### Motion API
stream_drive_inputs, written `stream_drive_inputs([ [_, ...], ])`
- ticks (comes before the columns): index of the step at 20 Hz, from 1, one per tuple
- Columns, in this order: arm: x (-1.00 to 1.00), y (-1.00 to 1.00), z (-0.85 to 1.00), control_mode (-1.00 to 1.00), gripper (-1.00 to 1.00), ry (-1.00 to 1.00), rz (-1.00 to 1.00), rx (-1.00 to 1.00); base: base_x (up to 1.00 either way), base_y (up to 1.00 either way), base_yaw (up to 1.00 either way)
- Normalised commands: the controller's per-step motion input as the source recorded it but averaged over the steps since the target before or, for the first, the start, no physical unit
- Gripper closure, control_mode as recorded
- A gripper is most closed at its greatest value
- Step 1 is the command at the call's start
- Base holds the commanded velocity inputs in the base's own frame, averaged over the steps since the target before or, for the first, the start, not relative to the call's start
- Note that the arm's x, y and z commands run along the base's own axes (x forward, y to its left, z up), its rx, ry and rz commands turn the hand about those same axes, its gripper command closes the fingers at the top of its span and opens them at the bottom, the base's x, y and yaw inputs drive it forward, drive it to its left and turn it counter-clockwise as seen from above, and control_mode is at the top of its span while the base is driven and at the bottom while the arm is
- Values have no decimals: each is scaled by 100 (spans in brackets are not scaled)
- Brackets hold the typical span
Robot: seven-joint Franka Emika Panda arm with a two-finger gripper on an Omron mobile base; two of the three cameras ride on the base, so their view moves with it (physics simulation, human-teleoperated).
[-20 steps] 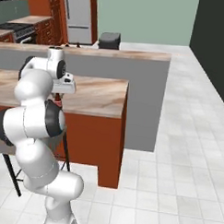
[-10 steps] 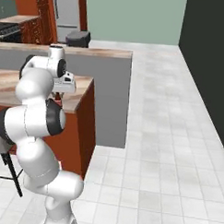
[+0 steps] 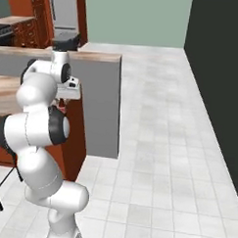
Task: Place the large bottle from the dining counter next to the other large bottle outside the sink, and place the small bottle from the dining counter next to the other small bottle inside the sink.
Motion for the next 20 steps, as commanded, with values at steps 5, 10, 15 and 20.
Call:
stream_drive_inputs([
  [5,0,0,0,100,100,0,0,0,72,-35,-5],
  [10,0,0,0,100,100,0,0,0,97,-35,-14],
  [15,0,0,0,100,100,0,0,0,82,-74,-21],
  [20,0,0,0,100,100,0,0,0,42,-95,-22],
])
